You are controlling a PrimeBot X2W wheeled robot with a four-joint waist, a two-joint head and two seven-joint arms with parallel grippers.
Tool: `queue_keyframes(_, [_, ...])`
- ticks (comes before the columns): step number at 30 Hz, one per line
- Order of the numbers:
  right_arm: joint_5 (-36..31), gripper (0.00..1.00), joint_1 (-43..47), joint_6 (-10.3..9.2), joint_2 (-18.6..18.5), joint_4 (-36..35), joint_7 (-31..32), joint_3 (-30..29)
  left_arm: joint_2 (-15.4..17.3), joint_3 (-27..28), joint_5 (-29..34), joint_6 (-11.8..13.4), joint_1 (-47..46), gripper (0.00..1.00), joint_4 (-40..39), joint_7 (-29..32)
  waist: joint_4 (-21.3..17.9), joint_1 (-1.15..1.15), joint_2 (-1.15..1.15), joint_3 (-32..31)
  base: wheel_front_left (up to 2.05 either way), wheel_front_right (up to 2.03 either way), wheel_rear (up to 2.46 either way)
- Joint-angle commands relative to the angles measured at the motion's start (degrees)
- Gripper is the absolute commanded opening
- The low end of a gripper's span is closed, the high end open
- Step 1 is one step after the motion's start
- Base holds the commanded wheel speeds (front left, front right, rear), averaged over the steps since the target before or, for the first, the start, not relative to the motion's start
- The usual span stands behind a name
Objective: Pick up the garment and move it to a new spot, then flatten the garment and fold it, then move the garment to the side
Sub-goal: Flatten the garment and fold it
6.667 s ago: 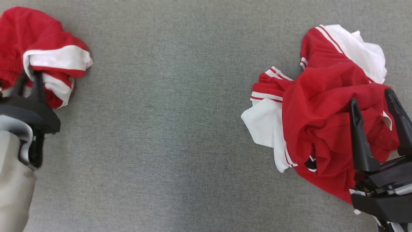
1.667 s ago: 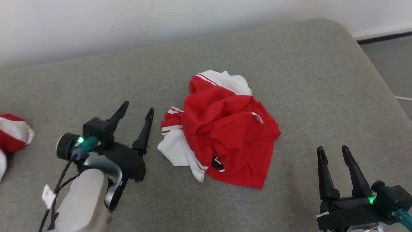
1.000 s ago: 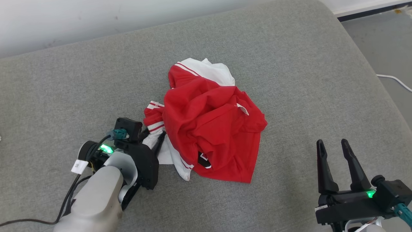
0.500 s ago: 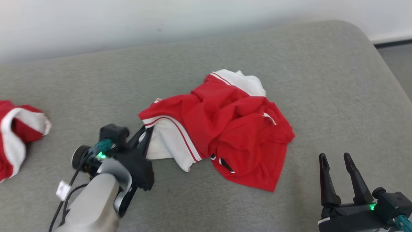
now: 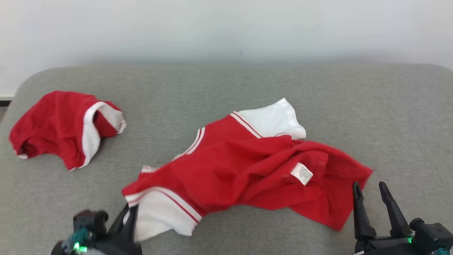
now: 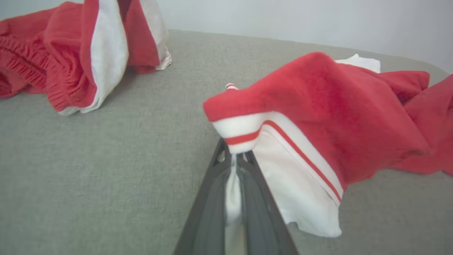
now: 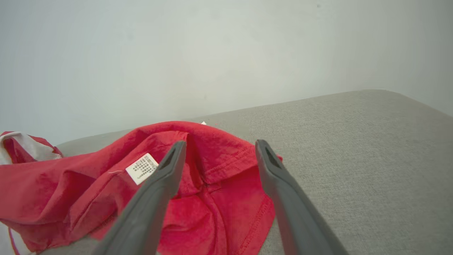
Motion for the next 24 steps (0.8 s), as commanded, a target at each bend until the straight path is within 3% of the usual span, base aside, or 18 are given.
queue_keyframes(1, [-0.09,1.00,0.54,-0.13,0.02,0.00,-0.02,0.05,0.49,0.29,-0.47,0.57,1.77,0.00,-1.05,0.28,2.96,0.01,0.00,-1.64,0.00,0.00,0.00])
queue_keyframes(7, [0.22,1.00,-0.06,-0.13,-0.29,0.56,-0.02,1.11,1.05,0.45,-2.37,4.18,9.96,0.00,-6.53,2.58,3.26,0.01,0.00,-1.88,0.00,0.00,0.00])
queue_keyframes(11, [0.63,1.00,0.10,-0.13,-0.73,0.72,-0.02,1.01,0.58,0.02,-2.89,4.98,12.75,0.00,-7.27,2.91,2.87,0.01,0.00,-2.02,0.00,0.00,0.00])
queue_keyframes(12, [0.62,1.00,0.15,-0.13,-0.79,0.72,-0.02,0.91,0.37,-0.05,-3.08,4.80,12.94,0.15,-7.66,2.62,2.83,0.01,0.00,-2.03,0.00,0.00,0.00])
queue_keyframes(13, [0.70,1.00,0.18,-0.13,-0.86,0.74,-0.02,0.75,0.21,-0.02,-2.99,4.69,12.90,0.63,-8.15,1.97,2.81,0.01,0.00,-2.05,0.00,0.00,0.00])
queue_keyframes(14, [0.77,1.00,0.22,-0.13,-0.91,0.77,-0.02,0.61,0.06,0.26,-2.98,4.70,12.67,1.00,-8.64,1.35,2.81,0.01,0.00,-2.10,0.00,0.00,0.00])
queue_keyframes(24, [0.65,1.00,0.69,-0.13,-0.28,0.67,-0.02,0.19,1.52,5.53,0.18,5.92,11.18,1.00,-16.67,-5.47,2.91,0.01,0.00,-2.70,0.00,0.00,0.00])
